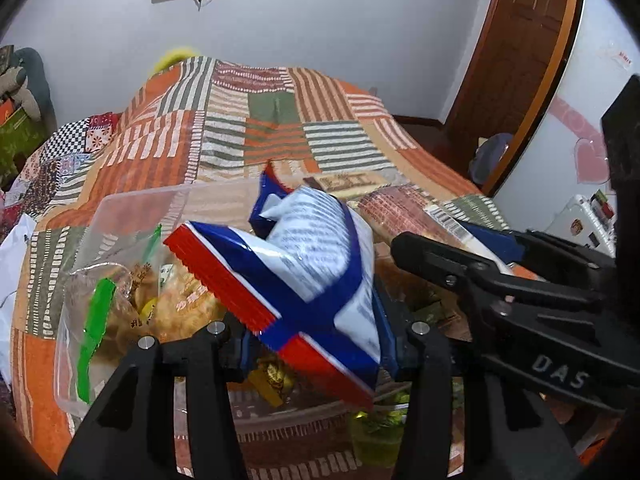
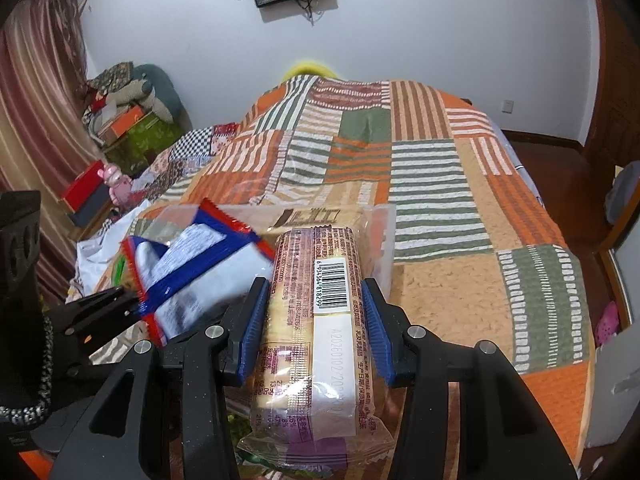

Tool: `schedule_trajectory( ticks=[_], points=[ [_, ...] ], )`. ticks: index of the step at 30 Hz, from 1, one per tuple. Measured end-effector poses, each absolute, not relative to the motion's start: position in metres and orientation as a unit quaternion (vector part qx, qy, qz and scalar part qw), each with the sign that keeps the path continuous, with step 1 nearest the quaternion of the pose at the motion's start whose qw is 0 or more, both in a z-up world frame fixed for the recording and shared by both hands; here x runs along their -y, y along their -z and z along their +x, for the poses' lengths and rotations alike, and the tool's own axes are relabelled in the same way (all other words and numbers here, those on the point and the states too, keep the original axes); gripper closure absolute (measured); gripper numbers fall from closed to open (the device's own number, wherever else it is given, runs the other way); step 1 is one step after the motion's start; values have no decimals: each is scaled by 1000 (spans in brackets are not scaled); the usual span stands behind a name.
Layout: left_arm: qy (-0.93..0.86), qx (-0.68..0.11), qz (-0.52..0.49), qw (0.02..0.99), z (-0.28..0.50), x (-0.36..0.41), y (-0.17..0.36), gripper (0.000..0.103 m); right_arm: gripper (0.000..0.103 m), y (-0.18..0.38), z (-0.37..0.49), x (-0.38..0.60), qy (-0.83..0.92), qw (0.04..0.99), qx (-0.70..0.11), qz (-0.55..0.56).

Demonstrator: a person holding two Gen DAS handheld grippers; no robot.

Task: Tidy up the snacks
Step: 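Lift both snacks over the clear box and release them inside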

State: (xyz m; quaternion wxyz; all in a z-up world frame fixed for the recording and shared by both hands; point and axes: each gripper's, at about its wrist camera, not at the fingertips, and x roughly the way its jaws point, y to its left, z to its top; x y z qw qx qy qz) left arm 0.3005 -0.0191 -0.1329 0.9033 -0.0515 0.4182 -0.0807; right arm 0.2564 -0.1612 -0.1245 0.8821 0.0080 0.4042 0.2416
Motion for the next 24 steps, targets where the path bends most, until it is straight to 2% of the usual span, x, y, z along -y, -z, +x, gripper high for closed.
schedule_trajectory(
  ticks=[14,19,24],
  points=[
    [83,-406,-64,908,275,8,116,44,55,109,239,170,-240,892,-383,-4],
    [75,-392,-56,915,256,4,107,43,46,102,223,181,-239,898,-369,-4],
    [73,-390,-46,917,235,2,104,40,45,104,208,189,-239,898,-369,-7]
  ],
)
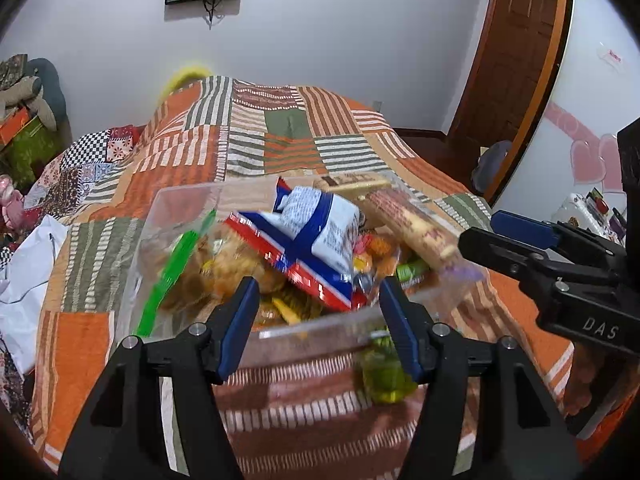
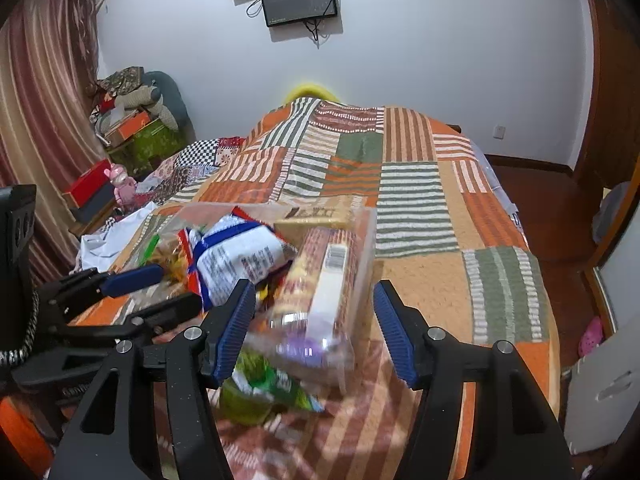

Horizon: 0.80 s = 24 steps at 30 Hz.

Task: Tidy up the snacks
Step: 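Lift both snacks over the clear box and release them inside, then grasp the green jelly cup with the left tool while the right tool grasps the pea-snack bag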

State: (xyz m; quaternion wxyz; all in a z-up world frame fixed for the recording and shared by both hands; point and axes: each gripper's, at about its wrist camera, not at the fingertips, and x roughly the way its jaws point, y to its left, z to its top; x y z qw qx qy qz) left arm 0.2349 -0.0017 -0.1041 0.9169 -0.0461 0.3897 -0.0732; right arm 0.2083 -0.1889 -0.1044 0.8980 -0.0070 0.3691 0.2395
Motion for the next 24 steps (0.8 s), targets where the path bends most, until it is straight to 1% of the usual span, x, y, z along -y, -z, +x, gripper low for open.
schedule_trajectory(
  ticks=[3,7,12,24],
  points=[
    [78,-394,-44,915,222,3,106,40,45,109,201,192,-240,896,-373,-12],
    [88,-404,-40,910,209,8,112,36,45,113,193,196,-241,893,-379,-13],
    [102,-429,-36,897,201,25,127,36,45,121,183,206,-242,889,-388,0],
    [115,-489,-48,863,227,59,170,36,44,135,178,221,-247,880,-406,21]
  ],
)
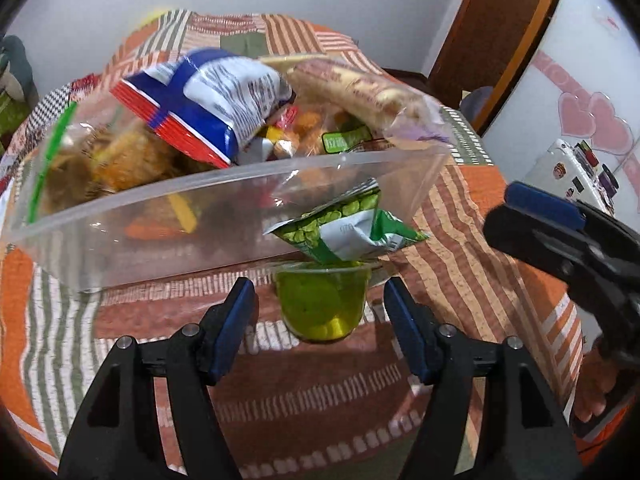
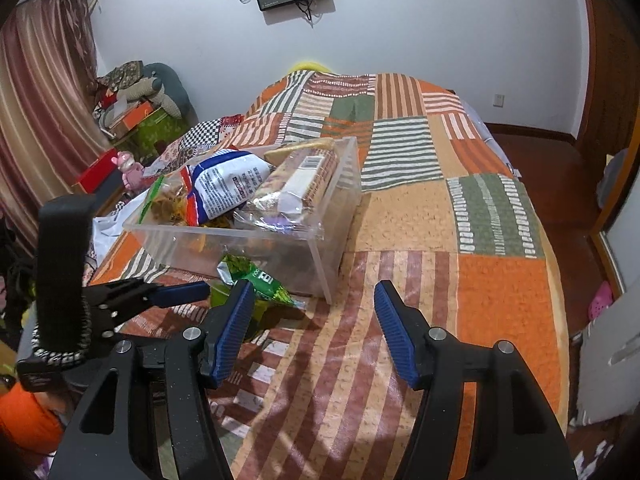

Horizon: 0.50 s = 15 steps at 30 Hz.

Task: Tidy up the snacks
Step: 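Grasp the green jelly cup with the left tool while the right tool grasps the pea-snack bag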

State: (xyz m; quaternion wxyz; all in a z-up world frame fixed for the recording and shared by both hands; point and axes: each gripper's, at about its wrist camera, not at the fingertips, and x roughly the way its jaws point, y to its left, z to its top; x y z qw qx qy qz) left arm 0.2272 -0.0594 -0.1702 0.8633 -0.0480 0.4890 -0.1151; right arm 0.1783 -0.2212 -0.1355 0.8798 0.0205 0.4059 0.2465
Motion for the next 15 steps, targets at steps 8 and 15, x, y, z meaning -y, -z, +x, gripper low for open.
schedule_trajectory(
  ticks=[8,15],
  points=[
    [119,-497,-52,858,227,58,179,57,44,143,176,211,-260,871,-416,14],
    [104,-481,-42,869,196,40,174,57,44,147,175,197,-267,862,-430,-1]
  ],
)
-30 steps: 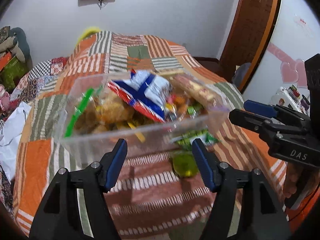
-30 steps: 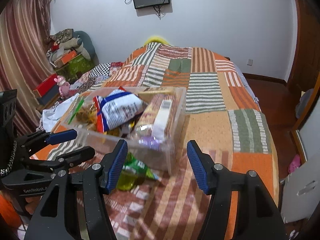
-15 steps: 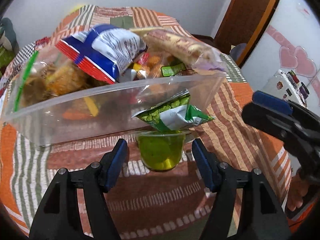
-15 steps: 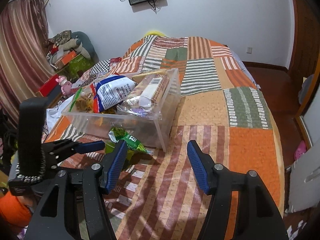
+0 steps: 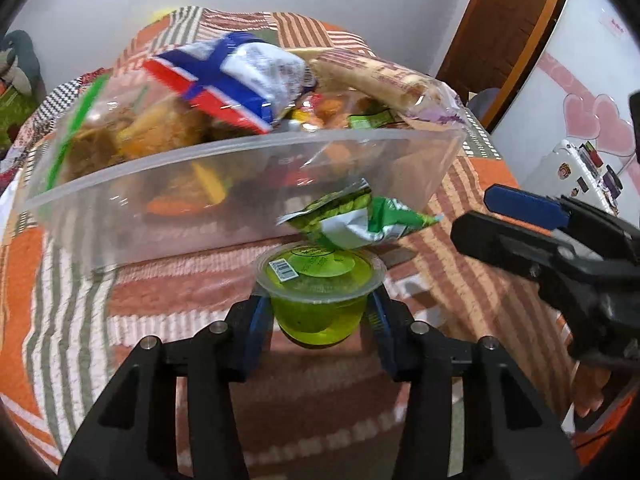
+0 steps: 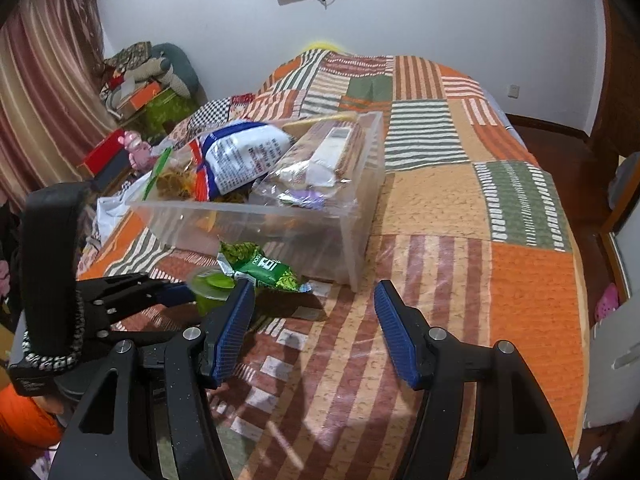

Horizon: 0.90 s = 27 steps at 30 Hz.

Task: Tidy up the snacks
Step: 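Grasp the green jelly cup with the left tool while the right tool grasps the pea-snack bag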

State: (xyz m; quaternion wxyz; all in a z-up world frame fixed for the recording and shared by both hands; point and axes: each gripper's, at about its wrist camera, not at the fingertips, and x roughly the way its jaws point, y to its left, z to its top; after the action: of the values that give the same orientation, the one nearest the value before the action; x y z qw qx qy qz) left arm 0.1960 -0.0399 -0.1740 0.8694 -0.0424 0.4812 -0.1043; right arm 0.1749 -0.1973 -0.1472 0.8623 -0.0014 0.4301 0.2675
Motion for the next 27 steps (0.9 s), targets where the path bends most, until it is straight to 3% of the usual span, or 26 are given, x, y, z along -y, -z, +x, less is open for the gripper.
schedule_trajectory(
  ticks=[9,15,19,27],
  points=[
    [70,-468,-55,879,159,-8,170,57,43,156,174,164,-287,845,-449,-41],
    [56,-463,-75,881,157,-32,169,57,36,167,176,140,-286,838,-458,-80],
    [55,-458,-79,884,153,-39,169,57,27,176,184,132,-286,828,-476,-77],
    [59,-456,-85,884,162,-43,172,57,24,189,186,122,-279,819,-491,-96]
  ],
)
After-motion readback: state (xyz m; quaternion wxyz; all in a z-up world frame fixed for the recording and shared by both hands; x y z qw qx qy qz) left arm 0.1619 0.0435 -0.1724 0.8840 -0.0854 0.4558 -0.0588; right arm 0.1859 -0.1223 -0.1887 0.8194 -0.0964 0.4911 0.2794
